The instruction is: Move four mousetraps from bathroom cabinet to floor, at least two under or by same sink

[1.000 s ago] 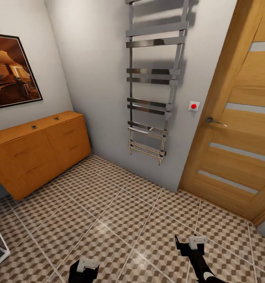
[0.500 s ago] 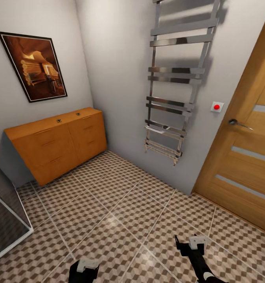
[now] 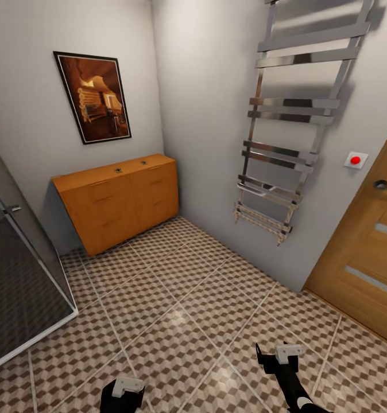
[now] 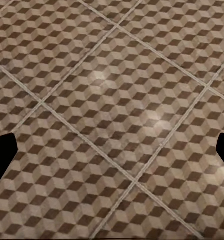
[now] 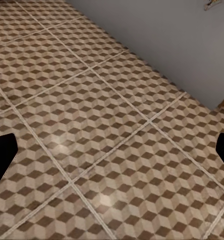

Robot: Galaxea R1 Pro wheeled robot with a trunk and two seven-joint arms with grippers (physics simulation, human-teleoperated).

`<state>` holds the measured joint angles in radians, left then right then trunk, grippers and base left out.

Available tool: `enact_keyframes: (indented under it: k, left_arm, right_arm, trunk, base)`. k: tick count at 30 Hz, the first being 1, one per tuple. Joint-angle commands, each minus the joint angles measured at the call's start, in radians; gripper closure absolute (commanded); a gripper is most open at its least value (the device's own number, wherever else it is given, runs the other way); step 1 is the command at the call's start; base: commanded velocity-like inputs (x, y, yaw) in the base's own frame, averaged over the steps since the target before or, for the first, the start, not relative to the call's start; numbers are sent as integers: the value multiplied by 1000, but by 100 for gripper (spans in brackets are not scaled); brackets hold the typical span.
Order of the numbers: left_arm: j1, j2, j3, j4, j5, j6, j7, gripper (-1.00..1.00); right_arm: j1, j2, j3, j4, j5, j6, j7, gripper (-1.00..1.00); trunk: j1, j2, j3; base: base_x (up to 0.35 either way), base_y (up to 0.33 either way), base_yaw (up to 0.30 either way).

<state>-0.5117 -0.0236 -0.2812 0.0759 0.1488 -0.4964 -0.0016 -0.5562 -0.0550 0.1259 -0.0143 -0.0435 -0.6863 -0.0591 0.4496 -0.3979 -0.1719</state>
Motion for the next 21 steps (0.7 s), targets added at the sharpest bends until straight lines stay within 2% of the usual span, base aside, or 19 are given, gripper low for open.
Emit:
enact_keyframes:
  k: [1,14,21]
  left_arm:
    - [-2,-1,-9,5,9,-7,0,-100]
    - [-2,1,-8,4,9,-7,3,-100]
    - [-2,3,-8,5,9,-7,1,-100]
  right_arm:
    - [-1,0,9,0,-4,-2,-5,-100]
    - [-1,0,9,0,-4,-2,-5,-100]
    - [-1,0,9,0,-4,-2,-5,-100]
  trunk:
    - [0,-2,-2]
    - [0,-2,-2]
    - [0,-2,-2]
  base:
    - [-89,0,287]
    - [-47,-24,287]
    - [75,-102,221]
